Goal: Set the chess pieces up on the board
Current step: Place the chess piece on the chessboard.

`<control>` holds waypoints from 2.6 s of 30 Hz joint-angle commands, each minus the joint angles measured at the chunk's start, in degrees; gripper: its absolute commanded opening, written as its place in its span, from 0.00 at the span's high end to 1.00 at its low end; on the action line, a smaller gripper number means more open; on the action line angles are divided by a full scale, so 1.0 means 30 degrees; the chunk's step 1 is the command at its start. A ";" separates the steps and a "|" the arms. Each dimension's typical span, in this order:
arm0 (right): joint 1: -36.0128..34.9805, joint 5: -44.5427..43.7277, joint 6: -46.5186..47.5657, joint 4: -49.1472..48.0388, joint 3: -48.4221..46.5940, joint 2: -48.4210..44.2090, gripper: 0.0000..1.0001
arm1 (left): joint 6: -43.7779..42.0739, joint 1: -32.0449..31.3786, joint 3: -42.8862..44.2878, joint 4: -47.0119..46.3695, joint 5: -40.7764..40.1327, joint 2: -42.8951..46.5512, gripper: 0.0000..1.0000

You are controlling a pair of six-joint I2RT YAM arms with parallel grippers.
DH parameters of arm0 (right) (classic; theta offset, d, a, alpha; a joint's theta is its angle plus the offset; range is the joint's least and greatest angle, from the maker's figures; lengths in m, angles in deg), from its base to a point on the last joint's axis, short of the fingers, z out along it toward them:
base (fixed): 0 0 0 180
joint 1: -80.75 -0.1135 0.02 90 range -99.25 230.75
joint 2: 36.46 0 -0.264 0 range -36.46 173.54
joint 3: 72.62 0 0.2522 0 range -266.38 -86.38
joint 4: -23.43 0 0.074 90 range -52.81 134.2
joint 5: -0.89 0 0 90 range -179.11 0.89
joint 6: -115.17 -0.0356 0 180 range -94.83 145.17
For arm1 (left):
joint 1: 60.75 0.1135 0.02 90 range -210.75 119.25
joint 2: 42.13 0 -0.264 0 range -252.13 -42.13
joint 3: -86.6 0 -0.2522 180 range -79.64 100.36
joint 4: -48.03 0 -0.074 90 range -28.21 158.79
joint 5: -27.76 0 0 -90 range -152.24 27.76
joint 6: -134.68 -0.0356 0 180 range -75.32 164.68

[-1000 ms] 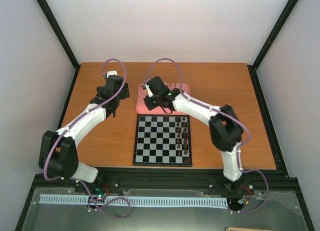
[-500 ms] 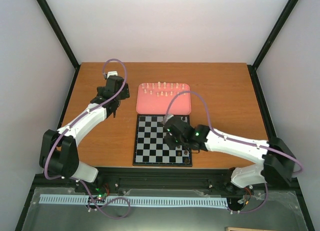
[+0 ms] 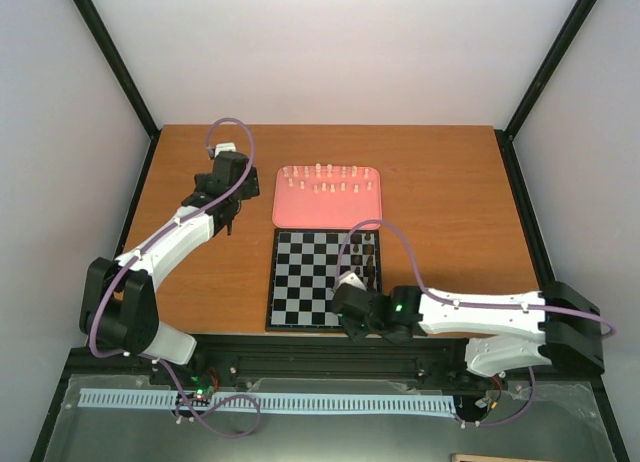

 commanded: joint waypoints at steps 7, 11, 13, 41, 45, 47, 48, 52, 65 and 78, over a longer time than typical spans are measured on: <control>-0.1319 -0.2481 -0.2717 0.1362 -0.0710 0.2690 0.91 | 0.0201 0.0036 0.0629 -0.0313 -0.0110 -0.0196 0.00; -0.1319 -0.2614 -0.3160 0.1300 -0.0388 0.2037 0.91 | 0.0192 0.0036 0.0655 -0.0367 -0.0027 -0.0240 0.00; -0.1319 -0.2562 -0.3200 0.1371 -0.0385 0.1914 0.91 | 0.0197 0.0049 0.0658 -0.0368 0.0014 -0.0264 0.00; -0.1319 -0.3092 -0.3768 0.0474 0.0143 0.3197 0.86 | 0.0198 0.0036 0.0690 -0.0428 0.0182 -0.0352 0.00; -0.1292 -0.3323 -0.3731 0.0414 0.0114 0.3394 0.85 | 0.0174 0.0020 0.0688 -0.0441 0.0186 -0.0373 0.00; -0.1290 -0.3275 -0.3663 0.0266 0.0114 0.3512 0.85 | 0.0165 0.0036 0.0716 -0.0448 0.0165 -0.0393 0.00; -0.1289 -0.3288 -0.3615 0.0187 0.0073 0.3582 0.85 | 0.0171 0.0036 0.0732 -0.0429 0.0173 -0.0415 0.00; -0.1192 -0.3325 -0.3527 0.0031 0.0128 0.3829 0.84 | 0.0170 0.0036 0.0717 -0.0455 0.0181 -0.0423 0.00; -0.0828 -0.2979 -0.3476 -0.0223 0.0688 0.3602 0.81 | 0.0157 0.0037 0.0750 -0.0431 0.0112 -0.0574 0.00; -0.0819 -0.2989 -0.3028 -0.0174 0.0145 0.3539 0.71 | 0.0165 0.0036 0.0768 -0.0368 0.0091 -0.0562 0.00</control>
